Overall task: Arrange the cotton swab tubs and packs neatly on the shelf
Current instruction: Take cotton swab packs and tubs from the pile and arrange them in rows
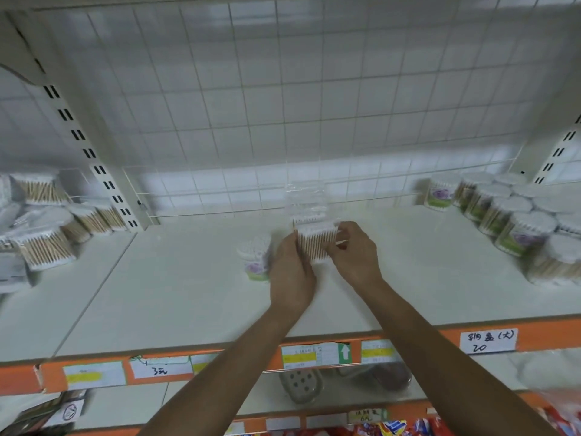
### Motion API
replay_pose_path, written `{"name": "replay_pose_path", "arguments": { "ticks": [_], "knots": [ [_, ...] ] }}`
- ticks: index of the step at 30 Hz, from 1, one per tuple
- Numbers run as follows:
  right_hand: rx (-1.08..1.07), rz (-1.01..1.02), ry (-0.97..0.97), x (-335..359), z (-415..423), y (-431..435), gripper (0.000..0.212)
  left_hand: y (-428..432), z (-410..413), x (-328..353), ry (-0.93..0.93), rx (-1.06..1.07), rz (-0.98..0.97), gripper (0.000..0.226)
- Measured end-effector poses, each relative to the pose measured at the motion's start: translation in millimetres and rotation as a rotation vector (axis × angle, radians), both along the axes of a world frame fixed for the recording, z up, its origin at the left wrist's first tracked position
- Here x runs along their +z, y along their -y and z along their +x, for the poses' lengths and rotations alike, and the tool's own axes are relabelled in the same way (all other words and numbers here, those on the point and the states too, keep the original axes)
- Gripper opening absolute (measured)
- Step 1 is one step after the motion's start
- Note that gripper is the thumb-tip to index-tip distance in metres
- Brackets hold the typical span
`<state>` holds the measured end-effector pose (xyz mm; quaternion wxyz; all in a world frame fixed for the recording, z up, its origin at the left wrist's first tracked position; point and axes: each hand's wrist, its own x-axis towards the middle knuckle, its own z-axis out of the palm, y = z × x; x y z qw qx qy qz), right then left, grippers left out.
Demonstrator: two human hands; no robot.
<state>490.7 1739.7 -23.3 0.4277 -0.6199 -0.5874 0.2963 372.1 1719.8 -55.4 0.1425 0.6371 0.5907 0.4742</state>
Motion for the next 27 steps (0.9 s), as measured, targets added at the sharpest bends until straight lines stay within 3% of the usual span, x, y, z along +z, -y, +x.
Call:
{"name": "replay_pose_path", "arguments": {
  "ticks": [4, 27],
  "knots": [
    [-0.021, 0.034, 0.044, -5.0, -4.6, -7.1, 0.036, 0.1, 2.1, -0.6, -0.144, 0.063, 0.000, 0.049],
    [-0.054, 0.073, 0.174, -20.4, -9.4, -19.7, 0.032, -4.4, 2.5, -3.2, -0.117, 0.008, -0.095, 0.070]
  ]
}}
